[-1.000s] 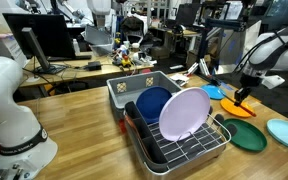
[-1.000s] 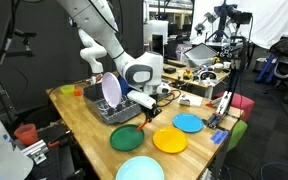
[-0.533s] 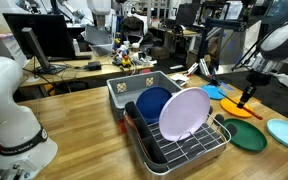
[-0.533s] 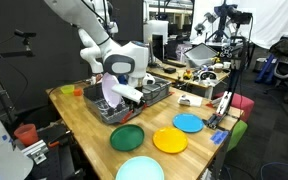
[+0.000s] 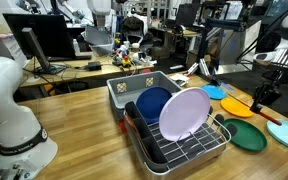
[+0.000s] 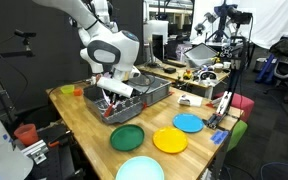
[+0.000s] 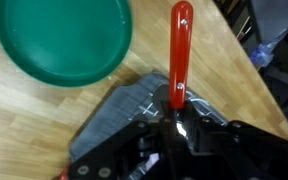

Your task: Pick up the knife from the yellow plate and put it in the knife holder on the dish rack

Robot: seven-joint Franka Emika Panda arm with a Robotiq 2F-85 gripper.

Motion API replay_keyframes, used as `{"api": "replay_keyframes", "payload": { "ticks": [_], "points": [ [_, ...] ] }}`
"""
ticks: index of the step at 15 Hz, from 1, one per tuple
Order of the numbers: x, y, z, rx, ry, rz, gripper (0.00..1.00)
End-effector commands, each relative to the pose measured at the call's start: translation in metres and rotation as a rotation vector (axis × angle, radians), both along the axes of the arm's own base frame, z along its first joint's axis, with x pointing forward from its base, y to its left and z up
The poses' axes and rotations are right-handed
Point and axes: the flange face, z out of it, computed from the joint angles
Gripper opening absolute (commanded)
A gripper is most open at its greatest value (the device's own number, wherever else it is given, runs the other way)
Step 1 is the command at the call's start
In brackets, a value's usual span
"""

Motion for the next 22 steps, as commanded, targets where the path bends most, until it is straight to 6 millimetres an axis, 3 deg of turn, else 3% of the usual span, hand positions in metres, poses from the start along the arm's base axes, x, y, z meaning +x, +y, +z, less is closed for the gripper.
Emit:
{"api": "replay_keyframes", "payload": {
  "ticks": [1, 2, 3, 9, 10, 12, 18, 22],
  "points": [
    [-0.023, 0.003, 0.012, 0.051, 0.025, 0.121, 0.04],
    [-0.013, 0.004, 0.007, 0.033, 0.028, 0.071, 0.04],
    [-0.014, 0.004, 0.009, 0.035, 0.029, 0.076, 0.15],
    [-0.014, 0.004, 0.007, 0.034, 0.033, 0.075, 0.15],
    [-0.014, 0.004, 0.007, 0.034, 0.033, 0.075, 0.04],
    [-0.02, 0.018, 0.011, 0.064, 0.02, 0.131, 0.04],
    [-0.051, 0.09, 0.035, 0.28, 0.026, 0.417, 0.04],
    [-0.068, 0.126, 0.052, 0.451, 0.044, 0.589, 0.04]
  ]
}}
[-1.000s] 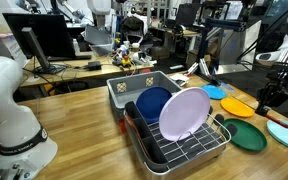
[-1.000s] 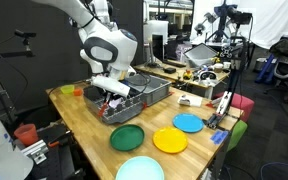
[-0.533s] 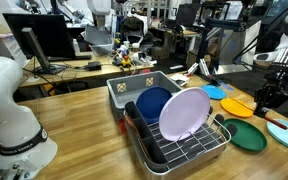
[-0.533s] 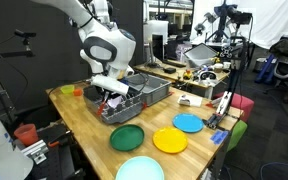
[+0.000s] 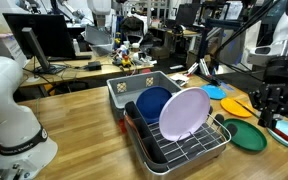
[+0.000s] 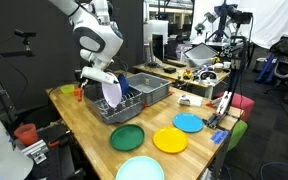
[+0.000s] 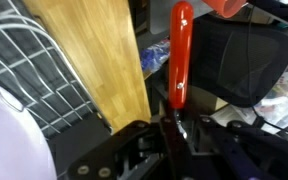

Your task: Pick up the knife from the yellow plate and put it in the knife holder on the dish rack

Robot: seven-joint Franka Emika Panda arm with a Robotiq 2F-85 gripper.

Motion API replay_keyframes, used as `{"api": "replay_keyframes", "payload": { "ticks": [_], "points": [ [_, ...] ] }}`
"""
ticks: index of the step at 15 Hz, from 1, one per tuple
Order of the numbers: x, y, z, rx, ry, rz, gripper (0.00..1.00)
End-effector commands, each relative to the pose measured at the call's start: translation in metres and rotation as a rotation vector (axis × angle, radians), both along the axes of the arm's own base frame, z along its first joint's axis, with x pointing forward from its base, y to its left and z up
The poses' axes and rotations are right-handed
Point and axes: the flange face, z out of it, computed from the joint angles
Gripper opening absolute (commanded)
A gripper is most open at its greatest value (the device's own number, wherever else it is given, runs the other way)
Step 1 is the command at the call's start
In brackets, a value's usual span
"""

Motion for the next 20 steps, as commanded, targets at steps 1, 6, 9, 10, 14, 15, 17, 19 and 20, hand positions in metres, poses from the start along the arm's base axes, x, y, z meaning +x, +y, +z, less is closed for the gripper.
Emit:
{"api": "replay_keyframes", "payload": {
  "ticks": [1, 6, 9, 10, 14, 15, 17, 19, 20],
  "points": [
    [-0.012, 0.02, 0.008, 0.134, 0.013, 0.129, 0.04],
    [-0.025, 0.073, -0.002, 0.173, 0.065, 0.306, 0.04],
    [-0.023, 0.108, -0.006, 0.175, 0.057, 0.356, 0.04],
    [-0.031, 0.099, -0.003, 0.143, 0.062, 0.338, 0.15],
    [-0.025, 0.109, -0.007, 0.149, 0.066, 0.353, 0.15],
    [-0.024, 0.108, -0.007, 0.149, 0.066, 0.351, 0.15],
    [-0.024, 0.109, -0.007, 0.15, 0.066, 0.351, 0.15],
    [-0.024, 0.109, -0.007, 0.15, 0.066, 0.351, 0.04],
    [-0.025, 0.115, -0.006, 0.156, 0.033, 0.362, 0.04]
  ]
}}
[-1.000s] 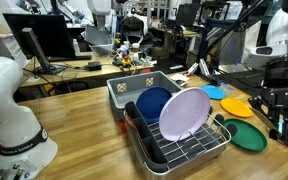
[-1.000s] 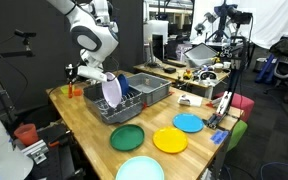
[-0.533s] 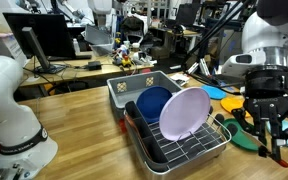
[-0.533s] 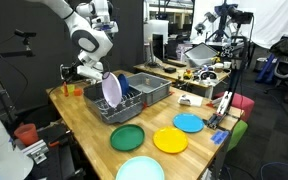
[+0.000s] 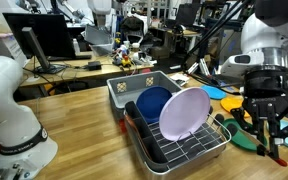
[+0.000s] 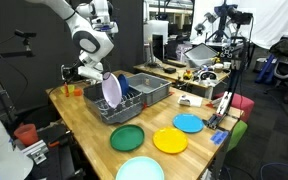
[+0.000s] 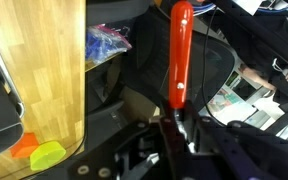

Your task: Pick up the knife from the yellow plate and put it in the knife holder on the dish rack

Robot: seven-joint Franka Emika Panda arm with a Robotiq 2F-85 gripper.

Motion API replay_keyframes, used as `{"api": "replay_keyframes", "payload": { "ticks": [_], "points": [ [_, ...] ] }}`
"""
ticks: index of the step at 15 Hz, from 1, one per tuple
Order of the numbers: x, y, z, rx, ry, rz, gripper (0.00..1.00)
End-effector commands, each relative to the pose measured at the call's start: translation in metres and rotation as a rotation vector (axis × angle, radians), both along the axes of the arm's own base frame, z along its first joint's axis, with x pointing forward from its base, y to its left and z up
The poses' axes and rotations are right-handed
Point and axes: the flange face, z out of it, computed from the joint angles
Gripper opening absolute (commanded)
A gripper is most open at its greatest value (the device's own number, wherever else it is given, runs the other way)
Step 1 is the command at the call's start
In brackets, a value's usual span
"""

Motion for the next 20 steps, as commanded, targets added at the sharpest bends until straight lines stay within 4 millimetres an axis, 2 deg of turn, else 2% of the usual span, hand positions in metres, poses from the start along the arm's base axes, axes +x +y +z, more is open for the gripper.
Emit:
{"api": "replay_keyframes", "payload": {
  "ticks": [1, 6, 9, 13, 18, 19, 20],
  "points": [
    [0.0, 0.015, 0.002, 0.036, -0.039, 0.013, 0.04],
    [0.01, 0.068, 0.017, 0.161, -0.115, 0.007, 0.04],
    [0.022, 0.091, 0.021, 0.254, -0.139, -0.023, 0.04],
    [0.026, 0.113, 0.013, 0.36, -0.123, -0.004, 0.04],
    [0.028, 0.139, 0.01, 0.399, -0.174, 0.011, 0.04],
    [0.025, 0.132, 0.01, 0.366, -0.137, 0.017, 0.15],
    [0.026, 0.136, 0.011, 0.37, -0.146, 0.016, 0.15]
  ]
}}
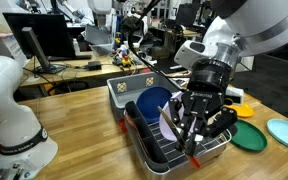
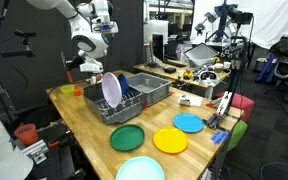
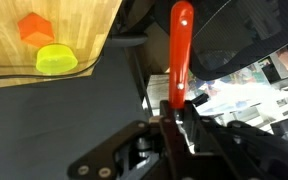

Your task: Pick up the knife from the yellow plate and put it in the knife holder on the dish rack

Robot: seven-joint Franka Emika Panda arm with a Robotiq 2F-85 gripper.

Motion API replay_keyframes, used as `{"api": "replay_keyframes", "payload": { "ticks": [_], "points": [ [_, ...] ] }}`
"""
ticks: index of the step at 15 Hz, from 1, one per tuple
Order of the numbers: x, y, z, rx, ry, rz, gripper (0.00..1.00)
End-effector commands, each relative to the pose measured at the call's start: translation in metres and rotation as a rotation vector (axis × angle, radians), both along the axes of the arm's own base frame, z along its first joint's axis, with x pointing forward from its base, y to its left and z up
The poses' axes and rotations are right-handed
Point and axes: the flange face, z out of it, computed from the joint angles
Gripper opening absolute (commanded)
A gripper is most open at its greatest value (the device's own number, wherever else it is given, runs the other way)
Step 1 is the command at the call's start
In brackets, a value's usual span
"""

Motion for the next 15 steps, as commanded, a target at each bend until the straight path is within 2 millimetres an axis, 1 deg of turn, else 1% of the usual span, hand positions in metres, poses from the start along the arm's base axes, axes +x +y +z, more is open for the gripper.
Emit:
{"api": "replay_keyframes", "payload": {
  "ticks": [1, 7, 8, 11, 15],
  "points": [
    [0.001, 0.001, 0.001, 0.0, -0.004, 0.0, 0.15],
    [0.001, 0.001, 0.0, 0.0, -0.007, -0.001, 0.15],
    [0.001, 0.001, 0.0, 0.0, -0.007, -0.001, 0.04],
    [0.003, 0.008, 0.002, 0.037, -0.021, -0.002, 0.04],
    [0.01, 0.022, 0.004, 0.082, -0.056, 0.011, 0.04]
  ]
}}
